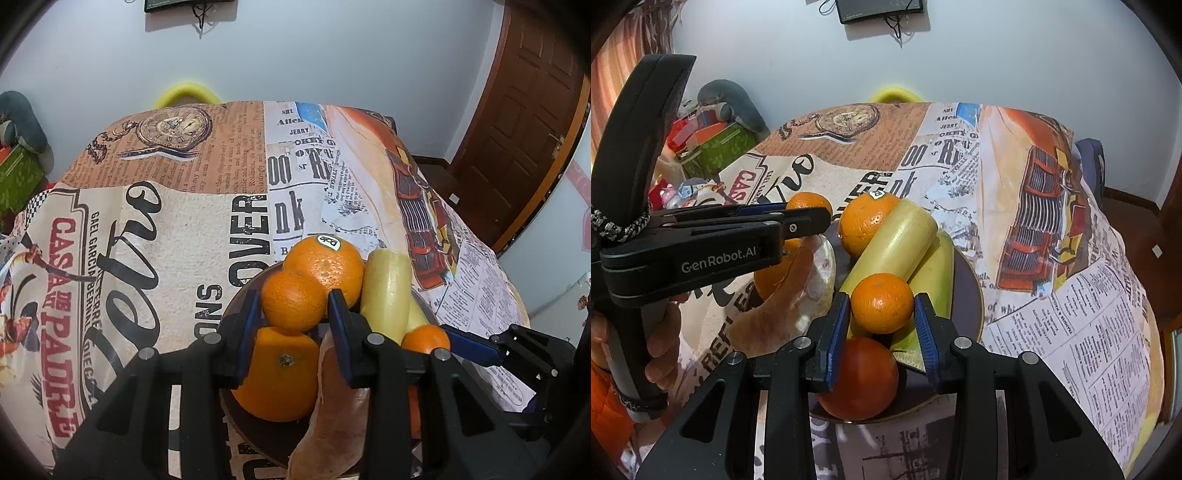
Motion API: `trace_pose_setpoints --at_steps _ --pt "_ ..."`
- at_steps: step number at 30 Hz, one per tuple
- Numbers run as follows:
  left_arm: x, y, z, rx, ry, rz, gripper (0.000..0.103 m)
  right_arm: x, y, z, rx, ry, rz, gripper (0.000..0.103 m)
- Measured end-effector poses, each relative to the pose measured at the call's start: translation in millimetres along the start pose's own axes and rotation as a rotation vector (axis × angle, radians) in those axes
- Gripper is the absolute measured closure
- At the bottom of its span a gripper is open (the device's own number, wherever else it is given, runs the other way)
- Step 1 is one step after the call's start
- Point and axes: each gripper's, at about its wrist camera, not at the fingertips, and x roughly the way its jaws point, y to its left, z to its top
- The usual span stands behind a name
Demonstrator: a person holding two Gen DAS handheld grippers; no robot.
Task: Organize fruits
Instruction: 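Open both tools and withdraw them from the plate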
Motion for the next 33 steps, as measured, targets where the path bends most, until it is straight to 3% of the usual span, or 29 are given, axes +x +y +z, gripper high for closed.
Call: trace_pose_setpoints --at_steps 3,10,26,33 --pt "-2.7 1.2 -0.5 -0.007 0.003 0.001 0.056 -4.1 -0.2 -0.7 0.004 -0.014 -0.011 0.055" --pt "-25.1 -0.7 -6.1 0.006 -0.016 -0.001 0.056 -24.6 1.6 1.1 0.001 -0.048 -0.033 0.055" --pt "-145.1 -16.0 -37.8 0.046 -0.135 -0.014 0.056 -113.2 16.3 -6.6 0.003 -0.15 -0.092 0.055" --pt "-180.5 -18.8 -60.6 0.048 -0.15 -0.014 0.053 -139.8 21.2 -24.0 0.012 -0.158 -0.124 0.055"
